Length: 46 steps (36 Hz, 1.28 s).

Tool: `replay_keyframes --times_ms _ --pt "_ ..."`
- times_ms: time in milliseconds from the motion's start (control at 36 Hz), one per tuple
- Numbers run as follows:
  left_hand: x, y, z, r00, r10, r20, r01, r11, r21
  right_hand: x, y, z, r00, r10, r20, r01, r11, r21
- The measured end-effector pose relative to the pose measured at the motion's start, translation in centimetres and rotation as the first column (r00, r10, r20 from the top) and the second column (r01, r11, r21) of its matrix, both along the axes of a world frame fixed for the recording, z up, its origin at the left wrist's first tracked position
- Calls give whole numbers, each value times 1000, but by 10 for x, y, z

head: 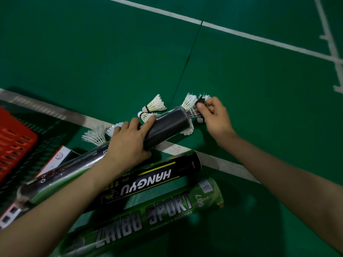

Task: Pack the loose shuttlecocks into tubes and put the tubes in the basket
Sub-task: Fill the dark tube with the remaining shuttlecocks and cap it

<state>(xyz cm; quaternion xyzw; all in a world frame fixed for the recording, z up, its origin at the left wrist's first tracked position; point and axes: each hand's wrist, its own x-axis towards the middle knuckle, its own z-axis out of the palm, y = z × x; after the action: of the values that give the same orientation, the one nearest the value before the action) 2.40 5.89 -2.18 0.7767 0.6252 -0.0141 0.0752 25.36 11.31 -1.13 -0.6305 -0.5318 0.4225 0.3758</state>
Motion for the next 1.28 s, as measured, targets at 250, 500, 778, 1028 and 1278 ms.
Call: replay_keyframes --times_ms 250,500,778,1028,1278 --pt "4 -1 9 999 -18 44 18 1000 3 -24 -13 3 964 171 -202 -198 972 -125" --pt "-4 10 7 997 73 13 -72 996 -60 -28 2 -8 985 12 -173 -50 974 -220" --pt "-19 12 -5 991 117 -69 -125 983 -131 -20 8 -34 964 -39 -263 -120 819 -561" --pt "-23 9 -5 992 112 -51 -117 985 -129 -22 12 -42 958 -265 -110 164 820 -548" --pt "-20 4 -2 995 71 -67 -79 989 -128 -2 1 -33 961 -272 50 276 947 -165"
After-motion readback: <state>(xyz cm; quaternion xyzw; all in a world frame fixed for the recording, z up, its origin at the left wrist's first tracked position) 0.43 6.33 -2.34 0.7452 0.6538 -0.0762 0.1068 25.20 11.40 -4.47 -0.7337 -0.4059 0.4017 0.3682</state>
